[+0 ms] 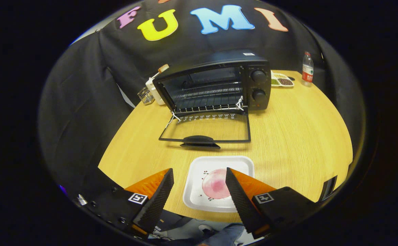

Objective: Open the toaster oven, put the food inside, and close the toaster oven door.

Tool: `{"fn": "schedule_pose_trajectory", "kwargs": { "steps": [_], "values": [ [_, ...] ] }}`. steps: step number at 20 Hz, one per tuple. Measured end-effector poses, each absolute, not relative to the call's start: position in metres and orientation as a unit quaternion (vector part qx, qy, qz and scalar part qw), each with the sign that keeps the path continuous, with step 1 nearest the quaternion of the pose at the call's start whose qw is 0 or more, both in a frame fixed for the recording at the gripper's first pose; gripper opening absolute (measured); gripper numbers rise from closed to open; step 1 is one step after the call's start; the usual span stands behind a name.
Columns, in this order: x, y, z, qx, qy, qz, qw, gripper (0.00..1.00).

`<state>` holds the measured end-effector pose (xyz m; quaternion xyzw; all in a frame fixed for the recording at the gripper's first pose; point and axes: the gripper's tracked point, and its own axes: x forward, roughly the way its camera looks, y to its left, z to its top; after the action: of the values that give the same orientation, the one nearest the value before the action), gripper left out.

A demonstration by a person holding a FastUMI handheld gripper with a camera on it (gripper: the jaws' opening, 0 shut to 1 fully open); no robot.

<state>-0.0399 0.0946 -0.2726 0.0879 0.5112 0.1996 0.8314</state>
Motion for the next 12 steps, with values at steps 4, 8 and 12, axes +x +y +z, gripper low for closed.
{"fn": "schedule_pose_trajectory", "kwargs": {
  "steps": [4,8,12],
  "values": [
    [-0.038,0.070,-0.284,0.133,0.581,0.216,0.773,0.98],
    [-0.037,0.049,-0.307,0.159,0.639,0.217,0.721,0.99],
    [-0.034,0.038,-0.328,0.156,0.668,0.227,0.692,0.96]
  ]
}}
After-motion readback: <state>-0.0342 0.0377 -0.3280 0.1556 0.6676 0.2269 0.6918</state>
